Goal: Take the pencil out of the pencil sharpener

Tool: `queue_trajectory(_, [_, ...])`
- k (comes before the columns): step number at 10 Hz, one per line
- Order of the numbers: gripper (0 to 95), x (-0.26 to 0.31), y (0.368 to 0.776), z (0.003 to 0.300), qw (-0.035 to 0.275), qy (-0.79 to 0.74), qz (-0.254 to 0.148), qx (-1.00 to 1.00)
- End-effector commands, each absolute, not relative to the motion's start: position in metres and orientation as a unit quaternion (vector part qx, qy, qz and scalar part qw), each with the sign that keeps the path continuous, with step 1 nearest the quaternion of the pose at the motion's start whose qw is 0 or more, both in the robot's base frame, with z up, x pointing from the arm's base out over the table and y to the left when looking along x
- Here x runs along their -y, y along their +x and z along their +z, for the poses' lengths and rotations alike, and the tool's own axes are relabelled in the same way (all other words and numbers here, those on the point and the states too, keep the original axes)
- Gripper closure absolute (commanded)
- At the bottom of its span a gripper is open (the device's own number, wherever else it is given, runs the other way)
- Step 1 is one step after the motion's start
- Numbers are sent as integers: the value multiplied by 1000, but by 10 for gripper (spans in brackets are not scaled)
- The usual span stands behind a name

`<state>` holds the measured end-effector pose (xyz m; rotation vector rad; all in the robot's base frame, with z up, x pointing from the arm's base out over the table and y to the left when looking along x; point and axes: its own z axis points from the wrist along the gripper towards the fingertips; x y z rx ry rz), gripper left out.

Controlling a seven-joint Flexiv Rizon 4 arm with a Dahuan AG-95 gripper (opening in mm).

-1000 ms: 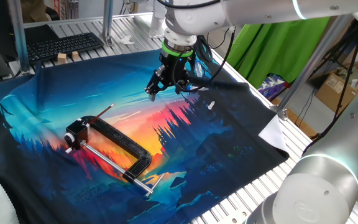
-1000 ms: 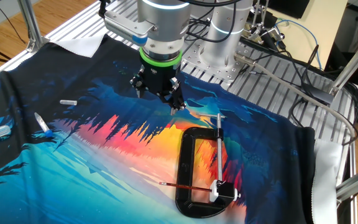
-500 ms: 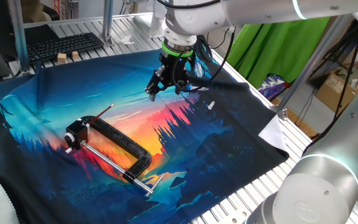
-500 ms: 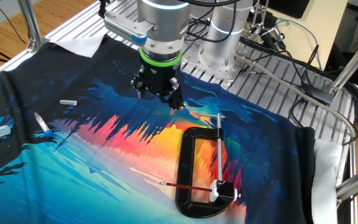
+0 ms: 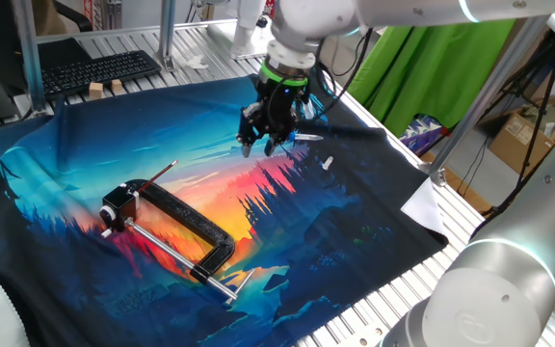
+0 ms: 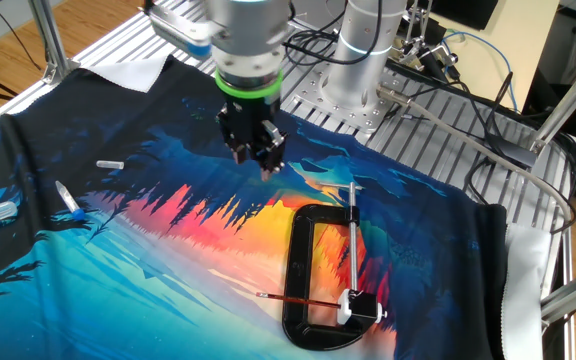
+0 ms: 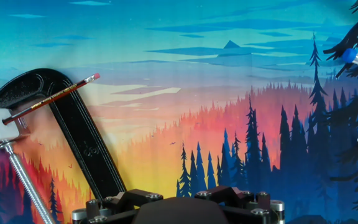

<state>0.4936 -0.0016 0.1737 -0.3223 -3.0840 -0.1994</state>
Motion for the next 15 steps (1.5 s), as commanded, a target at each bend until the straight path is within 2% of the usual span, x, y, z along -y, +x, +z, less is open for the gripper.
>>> queue_trajectory(1, [950, 1, 492, 175, 41, -158, -111, 980])
queue_trajectory(11, [950, -3, 489, 178, 45, -134, -112, 984])
queue_trajectory(15, [950, -3, 489, 178, 37, -162, -47, 985])
